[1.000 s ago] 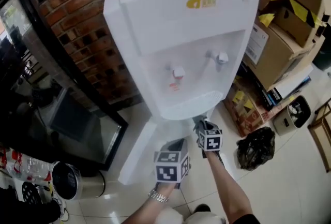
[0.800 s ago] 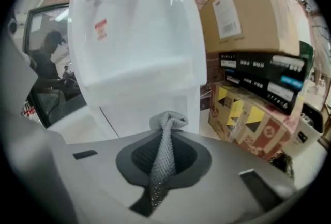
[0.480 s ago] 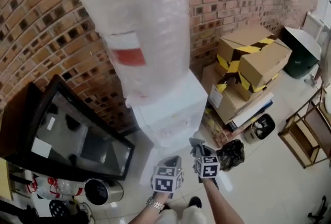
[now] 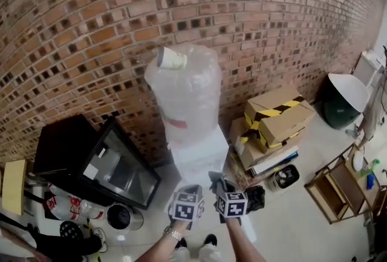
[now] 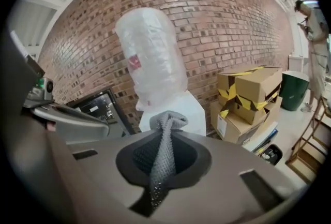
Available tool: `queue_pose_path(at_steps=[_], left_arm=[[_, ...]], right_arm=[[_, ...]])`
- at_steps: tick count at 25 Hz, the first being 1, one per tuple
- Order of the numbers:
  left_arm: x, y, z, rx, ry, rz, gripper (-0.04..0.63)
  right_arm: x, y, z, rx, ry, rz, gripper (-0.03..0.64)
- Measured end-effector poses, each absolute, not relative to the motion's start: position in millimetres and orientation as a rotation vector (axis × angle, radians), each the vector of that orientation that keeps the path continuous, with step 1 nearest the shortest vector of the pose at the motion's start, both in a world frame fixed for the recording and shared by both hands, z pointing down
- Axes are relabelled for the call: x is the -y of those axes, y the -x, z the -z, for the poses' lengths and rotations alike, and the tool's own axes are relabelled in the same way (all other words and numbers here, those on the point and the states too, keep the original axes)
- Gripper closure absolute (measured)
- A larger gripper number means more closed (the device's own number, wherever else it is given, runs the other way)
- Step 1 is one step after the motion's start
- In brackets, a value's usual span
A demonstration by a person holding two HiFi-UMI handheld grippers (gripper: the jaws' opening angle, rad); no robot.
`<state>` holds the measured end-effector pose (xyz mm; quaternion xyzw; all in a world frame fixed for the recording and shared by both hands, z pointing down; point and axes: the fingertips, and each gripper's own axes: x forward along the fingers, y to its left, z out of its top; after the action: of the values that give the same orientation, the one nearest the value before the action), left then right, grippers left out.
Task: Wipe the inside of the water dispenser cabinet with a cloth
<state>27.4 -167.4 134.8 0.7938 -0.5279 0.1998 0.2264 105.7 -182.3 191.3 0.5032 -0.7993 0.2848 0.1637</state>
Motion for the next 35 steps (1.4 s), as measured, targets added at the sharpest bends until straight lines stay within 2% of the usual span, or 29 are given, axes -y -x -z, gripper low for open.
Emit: queue_pose_path(at_steps=[3, 10, 18, 23, 35], left_arm=[[163, -28, -90, 1.501, -2.172, -0.446, 0.591], [130, -6, -34, 1.523, -2.240, -0.412, 0.591], [54, 34, -12, 1.538, -2.290, -0.423, 0.591], [13, 50, -28, 1.513, -2.275, -0.490, 0.591], [-8, 34, -18, 1.523, -2.276, -0.493, 0.591]], right_arm=[[172, -99, -151, 2.328, -1.399, -0.794, 0.604], [133, -68, -98, 2.349, -1.383, -0.764, 0.604], [51, -36, -71, 2.288, -1.478, -0.752, 0.604], [1, -16, -67, 2.277, -1.503, -0.749, 0.603], [-21, -21, -40, 2.302, -1.460, -0.661, 0.604]])
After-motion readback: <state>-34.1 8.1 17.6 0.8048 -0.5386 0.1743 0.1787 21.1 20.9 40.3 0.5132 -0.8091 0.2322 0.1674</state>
